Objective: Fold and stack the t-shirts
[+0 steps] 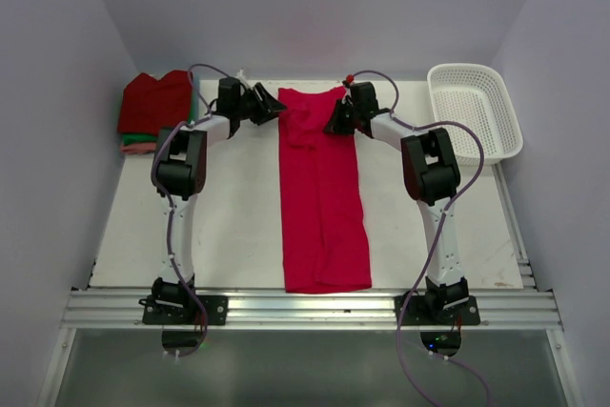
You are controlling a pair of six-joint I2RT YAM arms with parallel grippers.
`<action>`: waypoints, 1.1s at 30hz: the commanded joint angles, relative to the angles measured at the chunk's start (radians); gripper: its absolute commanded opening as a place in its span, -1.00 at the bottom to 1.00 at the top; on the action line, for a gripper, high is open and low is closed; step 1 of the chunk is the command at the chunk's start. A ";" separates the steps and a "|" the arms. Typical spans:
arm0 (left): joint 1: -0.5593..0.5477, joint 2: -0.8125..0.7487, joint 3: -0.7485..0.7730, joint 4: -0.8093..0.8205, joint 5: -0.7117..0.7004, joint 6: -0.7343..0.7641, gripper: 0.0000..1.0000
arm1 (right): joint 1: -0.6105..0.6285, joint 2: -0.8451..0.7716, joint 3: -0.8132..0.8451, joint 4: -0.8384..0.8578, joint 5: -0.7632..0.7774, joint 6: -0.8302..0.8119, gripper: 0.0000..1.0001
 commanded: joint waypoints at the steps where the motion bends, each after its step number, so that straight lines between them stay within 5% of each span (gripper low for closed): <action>1: 0.006 0.045 0.041 0.070 0.060 -0.014 0.03 | -0.005 0.039 0.011 -0.080 0.053 -0.036 -1.00; 12: 0.004 0.099 0.083 0.017 0.067 0.000 0.01 | -0.004 0.039 0.012 -0.083 0.048 -0.036 -1.00; 24: 0.006 0.094 0.080 0.033 0.070 0.003 -0.94 | -0.004 0.038 0.008 -0.083 0.048 -0.037 -1.00; 33: 0.017 0.087 0.096 0.110 0.078 0.000 -1.00 | -0.004 0.038 0.009 -0.085 0.045 -0.040 -1.00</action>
